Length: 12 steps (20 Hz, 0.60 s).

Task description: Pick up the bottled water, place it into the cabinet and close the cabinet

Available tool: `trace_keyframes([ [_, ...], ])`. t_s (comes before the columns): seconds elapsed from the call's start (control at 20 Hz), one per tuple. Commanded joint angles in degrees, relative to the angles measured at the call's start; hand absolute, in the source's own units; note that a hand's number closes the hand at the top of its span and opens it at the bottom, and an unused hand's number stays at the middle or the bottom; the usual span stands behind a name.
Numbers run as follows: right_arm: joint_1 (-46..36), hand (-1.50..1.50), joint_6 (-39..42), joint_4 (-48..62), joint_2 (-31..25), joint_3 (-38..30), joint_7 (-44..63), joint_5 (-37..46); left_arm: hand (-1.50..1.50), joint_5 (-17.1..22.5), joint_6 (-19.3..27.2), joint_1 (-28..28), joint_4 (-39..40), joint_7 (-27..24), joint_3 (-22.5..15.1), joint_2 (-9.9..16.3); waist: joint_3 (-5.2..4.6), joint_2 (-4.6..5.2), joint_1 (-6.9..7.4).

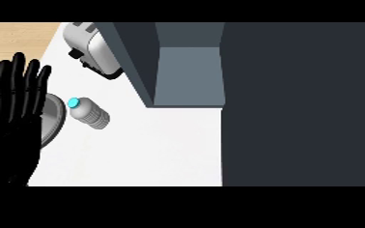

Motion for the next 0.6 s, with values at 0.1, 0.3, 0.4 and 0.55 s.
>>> trace_keyframes([
  [0.1, 6.73, -1.5, 1.41, -4.88, -0.18, 0.65, -1.17, 1.06, -1.5, 9.19, -7.65, 0.89, 4.49, -5.34, 8.55, 5.41, -0.02, 0.53, -0.27],
  [0.3, 9.37, -1.5, 7.3, -6.21, -1.03, 6.17, 0.96, -4.27, -1.5, 23.78, -13.74, 1.28, 11.06, 0.94, 12.61, 7.15, -0.1, 0.64, -0.12],
  [0.4, 11.34, -1.5, 7.9, -9.19, -0.79, 8.01, 1.88, -4.83, -1.5, 29.2, -15.06, -0.75, 12.19, 4.64, 16.32, 10.33, -0.03, 0.45, -0.34],
  [0.55, 12.17, -1.5, 8.49, -13.13, -2.12, 6.27, 5.32, -6.96, -1.5, 35.75, -17.02, 1.8, 8.51, 9.0, 19.58, 13.24, 0.01, 0.43, 0.0],
])
